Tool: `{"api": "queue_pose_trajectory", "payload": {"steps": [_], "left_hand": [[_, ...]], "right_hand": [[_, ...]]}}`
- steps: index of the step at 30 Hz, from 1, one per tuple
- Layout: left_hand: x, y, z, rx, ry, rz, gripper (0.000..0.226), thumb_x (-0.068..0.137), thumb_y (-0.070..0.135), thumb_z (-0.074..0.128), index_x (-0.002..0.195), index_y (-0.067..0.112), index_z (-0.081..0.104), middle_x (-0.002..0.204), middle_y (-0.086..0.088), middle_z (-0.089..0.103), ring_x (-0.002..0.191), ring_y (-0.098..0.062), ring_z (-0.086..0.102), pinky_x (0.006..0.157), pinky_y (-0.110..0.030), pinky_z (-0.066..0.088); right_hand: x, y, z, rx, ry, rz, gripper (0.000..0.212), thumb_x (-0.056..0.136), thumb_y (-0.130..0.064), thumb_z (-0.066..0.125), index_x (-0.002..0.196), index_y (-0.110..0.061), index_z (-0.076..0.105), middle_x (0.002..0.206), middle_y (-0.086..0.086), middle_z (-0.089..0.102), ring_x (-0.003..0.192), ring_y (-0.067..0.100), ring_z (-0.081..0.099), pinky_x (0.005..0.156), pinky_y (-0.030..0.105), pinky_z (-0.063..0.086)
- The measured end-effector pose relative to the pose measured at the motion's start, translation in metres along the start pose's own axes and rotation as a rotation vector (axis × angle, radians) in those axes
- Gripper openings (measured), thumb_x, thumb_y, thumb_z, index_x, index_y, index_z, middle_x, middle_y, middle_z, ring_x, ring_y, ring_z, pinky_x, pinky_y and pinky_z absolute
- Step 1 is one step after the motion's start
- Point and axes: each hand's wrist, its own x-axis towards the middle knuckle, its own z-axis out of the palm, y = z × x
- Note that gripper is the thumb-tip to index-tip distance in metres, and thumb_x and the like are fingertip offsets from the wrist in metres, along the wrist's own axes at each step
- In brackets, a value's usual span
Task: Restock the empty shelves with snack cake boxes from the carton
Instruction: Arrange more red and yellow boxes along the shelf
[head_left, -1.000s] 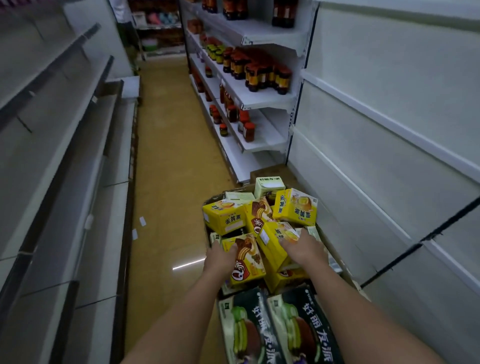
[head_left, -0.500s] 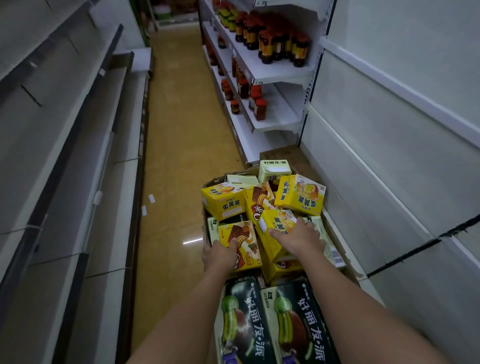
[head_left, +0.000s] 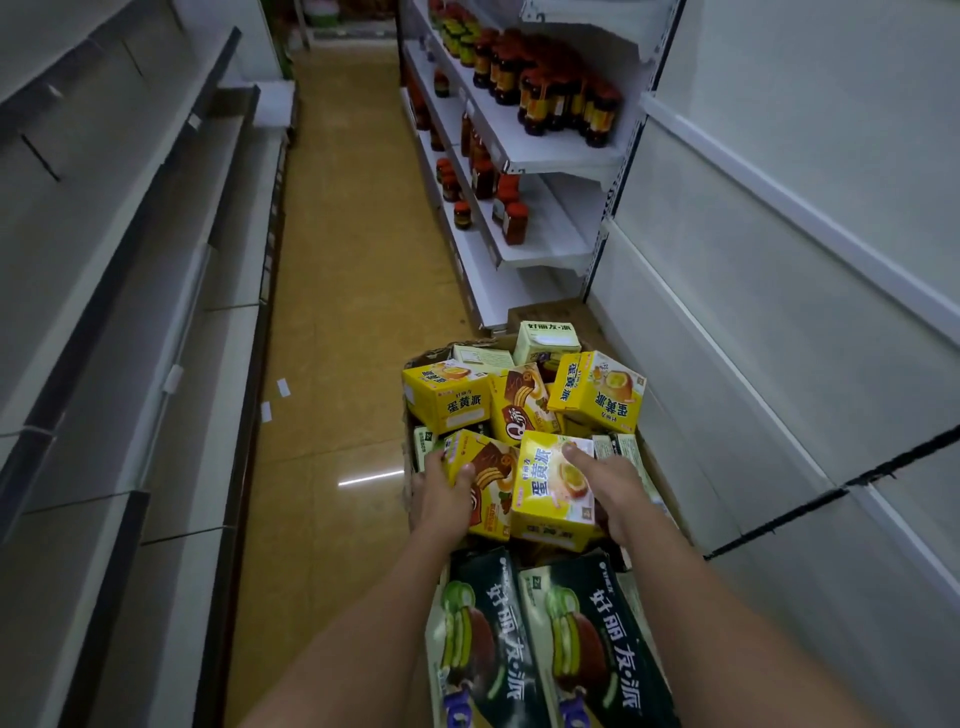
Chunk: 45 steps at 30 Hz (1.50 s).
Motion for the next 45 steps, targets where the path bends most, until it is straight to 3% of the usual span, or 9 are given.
{"api": "queue_pose_trajectory", "payload": {"steps": [4,12,15,19,25,31,36,41,45], "left_hand": [[-0.008,0.002,-0.014,-0.126,0.007,0.019,0.044,0.097,0.044,0.041,0.133,0.019,0.042,0.133,-0.011,0.049,0.118,-0.029,0.052,0.097,-0.049,0.046],[-0.032,0.001,-0.062,-0.328,0.255,-0.051,0.051,0.093,0.054,0.042,0.131,0.02,0.041,0.127,-0.011,0.054,0.108,-0.03,0.059,0.091,-0.048,0.051],[-0.053,-0.011,-0.09,-0.449,0.421,-0.103,0.054,0.094,0.054,0.041,0.134,0.018,0.039,0.127,-0.012,0.055,0.11,-0.03,0.057,0.094,-0.047,0.049],[-0.092,-0.03,-0.131,-0.613,0.62,-0.149,0.055,0.096,0.049,0.04,0.139,0.016,0.032,0.132,-0.015,0.052,0.113,-0.032,0.056,0.098,-0.047,0.046],[-0.153,-0.064,-0.196,-0.804,0.838,-0.199,0.079,0.093,0.034,0.056,0.151,0.035,0.003,0.148,-0.011,0.035,0.126,-0.035,0.047,0.102,-0.053,0.042],[-0.199,-0.109,-0.246,-0.909,0.99,-0.22,0.07,0.086,0.045,0.061,0.142,0.044,0.017,0.142,-0.01,0.04,0.119,-0.033,0.05,0.096,-0.056,0.046],[-0.238,-0.135,-0.295,-0.824,1.133,-0.223,0.073,0.093,0.041,0.055,0.15,0.029,0.012,0.147,-0.01,0.039,0.129,-0.032,0.044,0.099,-0.037,0.039],[-0.266,-0.175,-0.351,-0.878,1.14,-0.225,0.087,0.083,0.058,0.06,0.145,0.045,0.0,0.146,-0.004,0.037,0.129,-0.034,0.042,0.098,-0.059,0.043],[-0.281,-0.201,-0.397,-0.936,1.26,-0.251,0.075,0.087,0.04,0.064,0.14,0.018,0.016,0.137,-0.012,0.046,0.121,-0.033,0.05,0.099,-0.053,0.045]], "right_hand": [[-0.008,-0.011,0.001,0.063,-0.147,0.081,0.064,0.078,-0.046,0.073,0.124,-0.004,0.055,0.114,0.016,0.065,0.102,0.033,0.064,0.091,0.046,0.051],[-0.042,-0.037,0.021,0.072,-0.417,0.004,0.036,0.089,-0.051,0.057,0.102,-0.018,0.067,0.1,0.011,0.071,0.103,0.032,0.063,0.103,0.048,0.042],[-0.064,-0.039,0.036,0.168,-0.539,-0.004,0.031,0.093,-0.044,0.054,0.095,-0.017,0.067,0.085,0.009,0.074,0.089,0.03,0.065,0.094,0.047,0.047],[-0.093,-0.037,0.074,0.3,-0.711,0.074,0.041,0.091,-0.045,0.05,0.109,-0.012,0.067,0.105,0.016,0.07,0.098,0.033,0.063,0.094,0.046,0.048],[-0.161,-0.03,0.139,0.367,-1.0,0.195,0.016,0.083,-0.033,0.06,0.085,-0.017,0.061,0.063,0.003,0.063,0.058,0.014,0.053,0.049,0.02,0.046],[-0.237,-0.014,0.206,0.274,-1.368,0.211,0.083,0.023,-0.027,0.096,0.1,-0.014,0.066,0.09,0.012,0.07,0.07,0.025,0.067,0.061,0.03,0.057],[-0.304,-0.004,0.255,0.206,-1.426,0.247,0.052,0.059,-0.029,0.078,0.106,-0.013,0.062,0.094,0.012,0.069,0.083,0.027,0.061,0.058,0.027,0.057],[-0.358,0.007,0.305,0.114,-1.468,0.225,0.039,0.074,-0.034,0.061,0.108,-0.017,0.061,0.1,0.012,0.066,0.081,0.025,0.059,0.054,0.025,0.054],[-0.4,0.009,0.346,0.085,-1.507,0.178,0.028,0.083,-0.037,0.053,0.102,-0.018,0.063,0.088,0.007,0.068,0.075,0.02,0.057,0.055,0.023,0.046]]}}
